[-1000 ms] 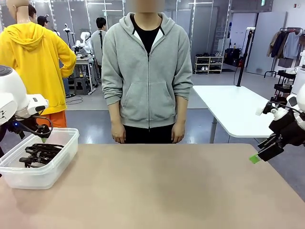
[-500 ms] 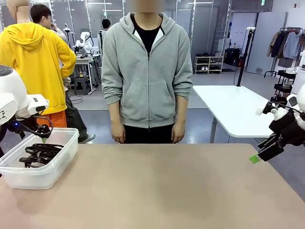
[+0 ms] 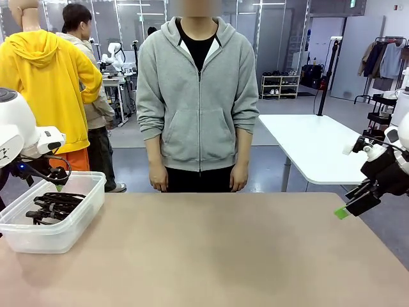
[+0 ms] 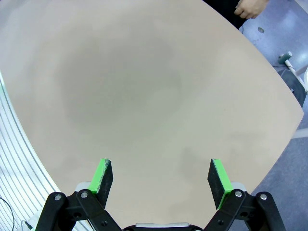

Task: Organize and store the cables.
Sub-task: Place the USB Extension Cable into the Organizing box.

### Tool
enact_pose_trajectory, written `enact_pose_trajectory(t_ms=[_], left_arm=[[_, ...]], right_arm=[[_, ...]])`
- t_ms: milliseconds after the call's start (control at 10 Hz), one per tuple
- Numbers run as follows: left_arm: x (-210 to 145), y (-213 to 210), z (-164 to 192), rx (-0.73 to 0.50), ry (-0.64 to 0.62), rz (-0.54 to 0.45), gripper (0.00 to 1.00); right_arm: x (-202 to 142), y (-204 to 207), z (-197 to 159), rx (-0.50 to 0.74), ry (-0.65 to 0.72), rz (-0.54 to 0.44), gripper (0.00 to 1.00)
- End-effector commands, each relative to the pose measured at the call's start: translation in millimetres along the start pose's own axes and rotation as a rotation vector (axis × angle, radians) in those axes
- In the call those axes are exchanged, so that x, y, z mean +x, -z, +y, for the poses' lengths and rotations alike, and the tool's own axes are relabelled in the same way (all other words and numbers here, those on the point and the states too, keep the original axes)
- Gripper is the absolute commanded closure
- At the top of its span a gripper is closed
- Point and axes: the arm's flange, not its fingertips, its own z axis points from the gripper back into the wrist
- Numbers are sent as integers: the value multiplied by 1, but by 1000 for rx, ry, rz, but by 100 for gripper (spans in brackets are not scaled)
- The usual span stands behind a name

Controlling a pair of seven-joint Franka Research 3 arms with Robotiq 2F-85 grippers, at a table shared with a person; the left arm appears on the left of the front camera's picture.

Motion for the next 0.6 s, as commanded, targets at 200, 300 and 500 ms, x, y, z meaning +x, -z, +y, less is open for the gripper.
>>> enact_pose_trajectory(t_ms=[200, 300, 500], left_arm=[[5, 1, 1, 2, 13, -4, 6], [5, 1, 1, 2, 13, -4, 6], [5, 1, 1, 2, 13, -4, 6]], right_arm=[[2, -1, 2, -2, 22, 17, 0], [2, -1, 2, -2, 22, 17, 0], [2, -1, 2, -2, 22, 17, 0]])
